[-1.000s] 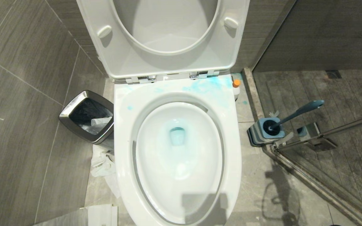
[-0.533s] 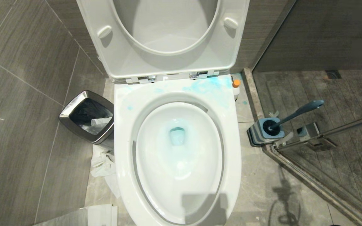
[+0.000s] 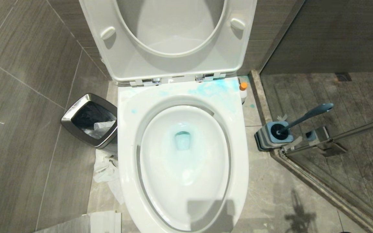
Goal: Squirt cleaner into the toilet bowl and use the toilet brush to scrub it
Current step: Flush the toilet
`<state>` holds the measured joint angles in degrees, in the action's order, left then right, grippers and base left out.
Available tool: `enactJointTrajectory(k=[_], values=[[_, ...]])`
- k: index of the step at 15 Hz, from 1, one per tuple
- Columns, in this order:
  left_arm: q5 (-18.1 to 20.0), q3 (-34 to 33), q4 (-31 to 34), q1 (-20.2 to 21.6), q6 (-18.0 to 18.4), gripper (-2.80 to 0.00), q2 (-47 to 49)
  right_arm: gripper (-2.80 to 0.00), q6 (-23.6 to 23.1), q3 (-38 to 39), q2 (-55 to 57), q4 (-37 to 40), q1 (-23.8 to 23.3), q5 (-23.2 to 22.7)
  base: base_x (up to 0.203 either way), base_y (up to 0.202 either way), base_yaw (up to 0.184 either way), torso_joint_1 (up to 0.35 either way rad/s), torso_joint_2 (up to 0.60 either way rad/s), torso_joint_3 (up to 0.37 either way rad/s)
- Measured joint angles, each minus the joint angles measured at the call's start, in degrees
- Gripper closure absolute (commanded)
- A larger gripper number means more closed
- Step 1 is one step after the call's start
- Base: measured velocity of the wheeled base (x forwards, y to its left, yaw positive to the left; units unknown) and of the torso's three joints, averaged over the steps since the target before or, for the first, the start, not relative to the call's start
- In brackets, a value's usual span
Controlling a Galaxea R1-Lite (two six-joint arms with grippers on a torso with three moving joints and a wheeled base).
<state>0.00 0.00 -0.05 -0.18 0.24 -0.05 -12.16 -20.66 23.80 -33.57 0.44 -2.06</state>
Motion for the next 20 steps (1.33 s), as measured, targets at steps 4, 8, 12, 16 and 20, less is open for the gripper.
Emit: enactJointTrajectory(k=[4, 8, 12, 16, 20], values=[[0.00, 0.00, -0.03, 0.00, 0.00, 0.00, 0.00, 0.00, 0.99, 9.48, -6.62, -0.38, -1.83, -0.24, 0.000, 0.000, 0.000, 0.000, 0.00, 0.000], [0.01, 0.00, 0.00, 0.00, 0.02, 0.00, 0.00, 0.00, 3.13, 16.43, -11.08, -0.73, -1.38, 0.17, 0.000, 0.000, 0.000, 0.000, 0.00, 0.000], [0.00, 0.00, -0.02, 0.00, 0.02, 0.00, 0.00, 0.00, 5.66, 20.34, -15.73, 4.66, -0.63, 0.05, 0.000, 0.000, 0.000, 0.000, 0.00, 0.000], [0.00, 0.00, -0.02, 0.00, 0.03, 0.00, 0.00, 0.00, 7.15, 20.63, -20.65, 15.27, -0.54, -0.09, 0.000, 0.000, 0.000, 0.000, 0.00, 0.000], [0.00, 0.00, 0.00, 0.00, 0.01, 0.00, 0.00, 0.00, 6.82, 20.66, -23.34, 23.57, -0.54, -0.08, 0.000, 0.000, 0.000, 0.000, 0.00, 0.000]])
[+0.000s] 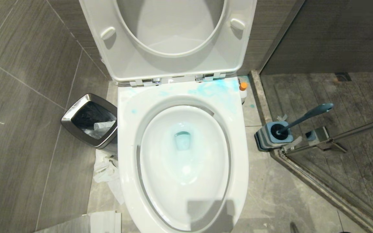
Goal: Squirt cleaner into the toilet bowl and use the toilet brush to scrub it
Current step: Flush the toilet
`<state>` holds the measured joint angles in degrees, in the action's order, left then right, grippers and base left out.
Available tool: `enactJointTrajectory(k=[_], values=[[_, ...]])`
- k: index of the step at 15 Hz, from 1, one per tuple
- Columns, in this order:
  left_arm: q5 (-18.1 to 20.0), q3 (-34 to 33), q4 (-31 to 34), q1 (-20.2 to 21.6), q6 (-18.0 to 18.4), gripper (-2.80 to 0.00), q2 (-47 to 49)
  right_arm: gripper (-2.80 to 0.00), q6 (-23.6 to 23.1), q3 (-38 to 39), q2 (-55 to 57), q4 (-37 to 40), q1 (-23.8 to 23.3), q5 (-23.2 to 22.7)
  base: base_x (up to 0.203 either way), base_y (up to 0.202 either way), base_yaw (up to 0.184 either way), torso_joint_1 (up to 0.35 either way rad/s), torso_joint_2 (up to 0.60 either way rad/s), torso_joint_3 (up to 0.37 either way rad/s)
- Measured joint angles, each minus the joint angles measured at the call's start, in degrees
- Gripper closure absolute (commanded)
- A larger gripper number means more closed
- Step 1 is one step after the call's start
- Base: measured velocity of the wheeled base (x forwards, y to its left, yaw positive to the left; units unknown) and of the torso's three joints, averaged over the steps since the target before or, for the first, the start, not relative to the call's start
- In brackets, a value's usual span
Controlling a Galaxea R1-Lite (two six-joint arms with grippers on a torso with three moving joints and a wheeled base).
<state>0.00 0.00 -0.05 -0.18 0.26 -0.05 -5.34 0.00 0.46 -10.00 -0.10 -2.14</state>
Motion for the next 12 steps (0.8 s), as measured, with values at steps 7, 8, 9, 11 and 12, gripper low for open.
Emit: enactJointTrajectory(k=[7, 8, 9, 11, 12], values=[[0.00, 0.00, 0.00, 0.00, 0.01, 0.00, 0.00, 0.00, -0.72, 0.00, -0.62, 10.25, 0.00, 0.80, 0.000, 0.000, 0.000, 0.000, 0.00, 0.000], [0.00, 0.00, -0.02, 0.00, -0.01, 0.00, 0.00, 0.00, 1.09, -0.02, -0.62, 10.24, 0.00, 0.86, 0.000, 0.000, 0.000, 0.000, 0.00, 0.000], [0.01, 0.00, -0.02, 0.00, -0.01, 0.00, 0.00, 0.00, 2.24, -0.02, -0.62, 10.16, 0.00, 0.96, 0.000, 0.000, 0.000, 0.000, 0.00, 0.000], [0.00, 0.00, 0.00, 0.00, -0.04, 0.00, 0.00, 0.00, 2.54, -0.07, -0.62, 10.18, 0.00, 1.03, 0.000, 0.000, 0.000, 0.000, 0.00, 0.000], [-0.01, 0.00, -0.02, 0.00, -0.05, 0.00, 0.00, 0.00, 2.59, -0.07, -0.62, 10.18, 0.00, 1.20, 0.000, 0.000, 0.000, 0.000, 0.00, 0.000]])
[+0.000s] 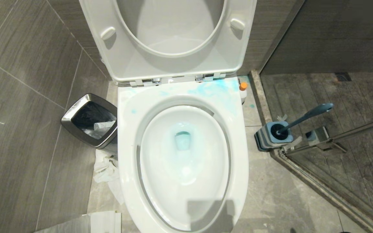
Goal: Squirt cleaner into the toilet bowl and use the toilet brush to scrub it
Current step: Flush the toilet
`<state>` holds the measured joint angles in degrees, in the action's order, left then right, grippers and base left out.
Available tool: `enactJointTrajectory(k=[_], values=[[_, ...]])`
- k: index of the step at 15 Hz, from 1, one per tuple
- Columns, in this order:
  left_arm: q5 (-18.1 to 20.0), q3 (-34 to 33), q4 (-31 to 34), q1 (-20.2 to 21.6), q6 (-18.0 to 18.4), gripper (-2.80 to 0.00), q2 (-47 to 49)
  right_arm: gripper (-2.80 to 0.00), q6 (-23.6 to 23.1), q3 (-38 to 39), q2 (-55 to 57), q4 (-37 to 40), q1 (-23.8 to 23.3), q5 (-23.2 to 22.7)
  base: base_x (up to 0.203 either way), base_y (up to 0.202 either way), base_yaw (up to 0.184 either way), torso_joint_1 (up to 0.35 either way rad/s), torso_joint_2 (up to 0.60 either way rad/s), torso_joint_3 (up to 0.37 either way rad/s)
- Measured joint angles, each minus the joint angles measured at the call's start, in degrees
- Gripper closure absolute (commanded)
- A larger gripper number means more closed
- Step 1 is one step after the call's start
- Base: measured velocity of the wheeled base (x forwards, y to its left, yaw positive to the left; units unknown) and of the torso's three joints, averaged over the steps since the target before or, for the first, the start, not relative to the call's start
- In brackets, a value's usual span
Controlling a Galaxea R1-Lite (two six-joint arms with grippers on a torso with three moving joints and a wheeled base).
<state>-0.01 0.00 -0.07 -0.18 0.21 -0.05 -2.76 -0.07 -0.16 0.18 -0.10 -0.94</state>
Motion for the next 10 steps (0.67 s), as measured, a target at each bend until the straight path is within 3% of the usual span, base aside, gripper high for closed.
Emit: enactJointTrajectory(k=[10], values=[[0.04, 0.02, 0.27, 0.00, 0.66, 0.00, 0.00, 0.00, 0.06, 0.00, 0.02, 0.00, 0.00, 0.09, 0.000, 0.000, 0.000, 0.000, 0.00, 0.000]])
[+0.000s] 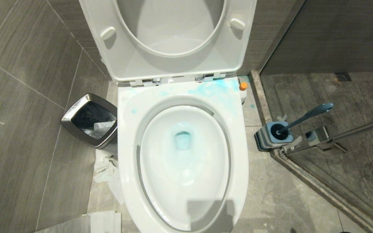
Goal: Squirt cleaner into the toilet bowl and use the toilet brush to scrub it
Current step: Flush the toilet
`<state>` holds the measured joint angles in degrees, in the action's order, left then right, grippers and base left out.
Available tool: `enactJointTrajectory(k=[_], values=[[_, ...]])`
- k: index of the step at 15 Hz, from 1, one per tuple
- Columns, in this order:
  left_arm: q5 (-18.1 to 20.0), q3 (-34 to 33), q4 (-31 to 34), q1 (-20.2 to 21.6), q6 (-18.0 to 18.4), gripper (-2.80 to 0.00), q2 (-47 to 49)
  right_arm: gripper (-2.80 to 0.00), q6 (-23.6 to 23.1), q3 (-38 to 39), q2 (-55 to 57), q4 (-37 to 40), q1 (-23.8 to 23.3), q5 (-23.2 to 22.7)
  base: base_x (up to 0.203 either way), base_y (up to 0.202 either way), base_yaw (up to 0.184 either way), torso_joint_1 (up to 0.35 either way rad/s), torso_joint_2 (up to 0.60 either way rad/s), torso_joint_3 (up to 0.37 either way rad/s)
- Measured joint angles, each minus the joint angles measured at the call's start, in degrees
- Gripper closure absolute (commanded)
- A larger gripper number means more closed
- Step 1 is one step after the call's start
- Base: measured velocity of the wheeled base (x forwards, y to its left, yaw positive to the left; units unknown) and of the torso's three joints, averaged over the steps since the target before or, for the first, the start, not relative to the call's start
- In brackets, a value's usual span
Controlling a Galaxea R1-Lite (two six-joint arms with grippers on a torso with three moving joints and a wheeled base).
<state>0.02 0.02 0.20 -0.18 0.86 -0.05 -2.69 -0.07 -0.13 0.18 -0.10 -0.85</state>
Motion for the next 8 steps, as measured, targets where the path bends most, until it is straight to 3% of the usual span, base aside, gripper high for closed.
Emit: enactJointTrajectory(k=[3, 8], values=[[1.18, 2.83, 0.46, 0.00, 1.96, 0.00, 0.05, 0.00, 0.00, 0.00, 0.00, 0.02, 0.02, 0.00, 0.000, 0.000, 0.000, 0.000, 0.00, 0.000], [7.96, 20.63, 4.43, -0.17, 9.30, 0.00, 5.56, 0.00, 0.00, 0.02, 0.02, 0.00, 0.00, 0.01, 0.000, 0.000, 0.000, 0.000, 0.00, 0.000]])
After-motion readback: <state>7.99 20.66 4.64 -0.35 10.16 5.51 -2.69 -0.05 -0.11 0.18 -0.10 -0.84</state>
